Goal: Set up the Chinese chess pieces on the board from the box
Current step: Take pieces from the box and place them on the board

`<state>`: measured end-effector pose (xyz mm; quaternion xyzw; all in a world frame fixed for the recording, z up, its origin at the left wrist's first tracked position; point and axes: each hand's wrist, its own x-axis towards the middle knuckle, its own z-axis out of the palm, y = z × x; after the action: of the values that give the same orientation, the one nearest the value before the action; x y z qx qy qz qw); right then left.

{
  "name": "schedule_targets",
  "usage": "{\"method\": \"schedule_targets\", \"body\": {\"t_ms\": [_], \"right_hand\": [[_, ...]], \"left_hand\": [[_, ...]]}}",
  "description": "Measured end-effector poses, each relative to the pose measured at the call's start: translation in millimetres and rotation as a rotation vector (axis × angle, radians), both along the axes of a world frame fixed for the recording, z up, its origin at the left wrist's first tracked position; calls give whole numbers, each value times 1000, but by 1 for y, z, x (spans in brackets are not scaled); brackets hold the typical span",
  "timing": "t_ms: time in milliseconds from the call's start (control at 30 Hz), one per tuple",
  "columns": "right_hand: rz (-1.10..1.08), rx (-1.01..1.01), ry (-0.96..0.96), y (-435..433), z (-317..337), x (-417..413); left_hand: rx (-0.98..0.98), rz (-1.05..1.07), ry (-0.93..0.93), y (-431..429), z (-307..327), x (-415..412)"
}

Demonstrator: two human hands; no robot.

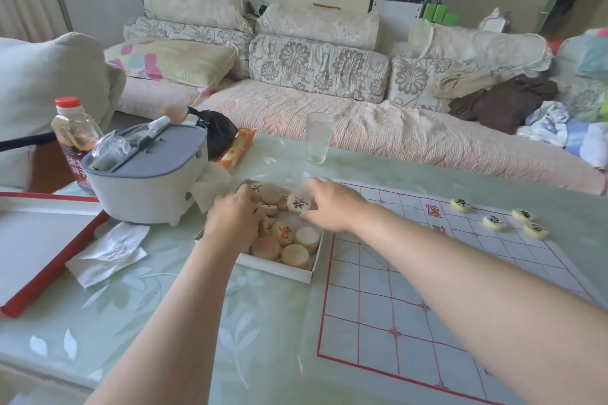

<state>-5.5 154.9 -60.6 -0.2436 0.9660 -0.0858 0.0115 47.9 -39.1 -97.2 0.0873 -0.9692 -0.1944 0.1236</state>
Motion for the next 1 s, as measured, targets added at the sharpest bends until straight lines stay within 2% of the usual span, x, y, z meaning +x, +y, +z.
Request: {"method": "schedule_targets", "body": {"t_ms": [100,200,300,533,767,1000], "right_hand": [[-63,-64,0,26,3,18],[-133,-110,8,61,4,37],[-253,-98,-6,104,5,55],[-485,-81,-118,221,1,87],[-682,-124,-174,310,-11,98],[-684,-131,-165,323,-20,92]], "left_hand": [[-144,-13,162,14,14,7],[24,-150,206,56,30,14],[169,-318,117,109,34,21],[179,-587,-116,207,19,34],[200,-675,-236,259,10,41],[214,-638,-274,272,3,40]]}}
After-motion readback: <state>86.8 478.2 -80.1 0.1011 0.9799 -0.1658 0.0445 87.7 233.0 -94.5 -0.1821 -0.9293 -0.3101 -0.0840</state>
